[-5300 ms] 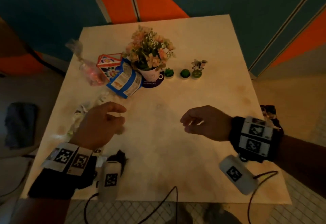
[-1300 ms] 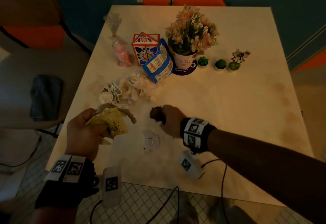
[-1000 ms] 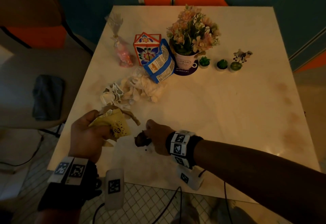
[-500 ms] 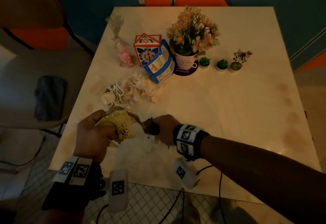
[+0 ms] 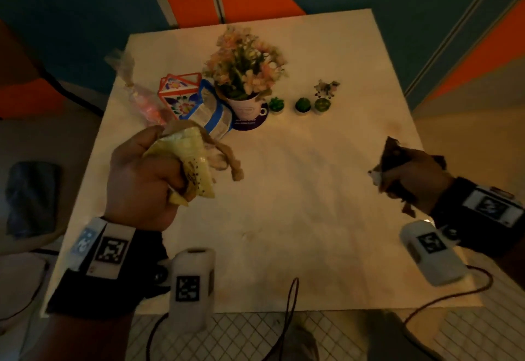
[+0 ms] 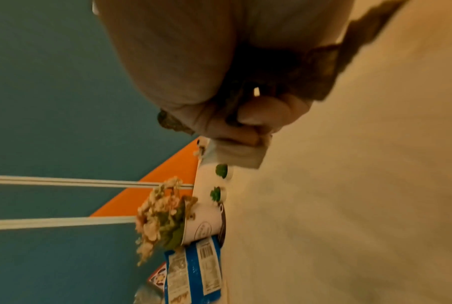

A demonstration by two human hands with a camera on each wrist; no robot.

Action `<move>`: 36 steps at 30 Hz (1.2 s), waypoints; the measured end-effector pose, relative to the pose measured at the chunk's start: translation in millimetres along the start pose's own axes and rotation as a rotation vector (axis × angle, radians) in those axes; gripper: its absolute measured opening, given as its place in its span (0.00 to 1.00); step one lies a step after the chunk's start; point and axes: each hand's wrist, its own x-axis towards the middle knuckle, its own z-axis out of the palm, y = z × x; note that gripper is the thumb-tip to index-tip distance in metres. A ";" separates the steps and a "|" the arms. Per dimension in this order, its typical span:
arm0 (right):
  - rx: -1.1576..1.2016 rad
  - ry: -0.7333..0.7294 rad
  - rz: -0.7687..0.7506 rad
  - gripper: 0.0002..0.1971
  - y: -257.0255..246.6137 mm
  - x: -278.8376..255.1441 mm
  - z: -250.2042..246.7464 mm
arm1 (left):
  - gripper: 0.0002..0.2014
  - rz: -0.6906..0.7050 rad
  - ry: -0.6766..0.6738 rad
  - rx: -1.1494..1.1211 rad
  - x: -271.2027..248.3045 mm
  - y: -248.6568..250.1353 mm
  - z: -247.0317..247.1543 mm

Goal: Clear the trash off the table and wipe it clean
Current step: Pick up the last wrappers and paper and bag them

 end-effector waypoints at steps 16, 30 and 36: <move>-0.490 -0.612 -0.055 0.18 2.7 -14.9 143.4 | 0.22 -0.039 0.084 0.016 -9.8 -25.7 15.0; -0.833 -0.740 -0.281 0.28 1.5 -21.2 220.7 | 0.25 -0.062 0.169 -0.033 -31.9 -27.3 -45.2; -1.003 -0.790 -0.368 0.27 5.7 -23.3 225.9 | 0.27 -0.082 0.170 -0.008 -31.8 -31.0 -45.4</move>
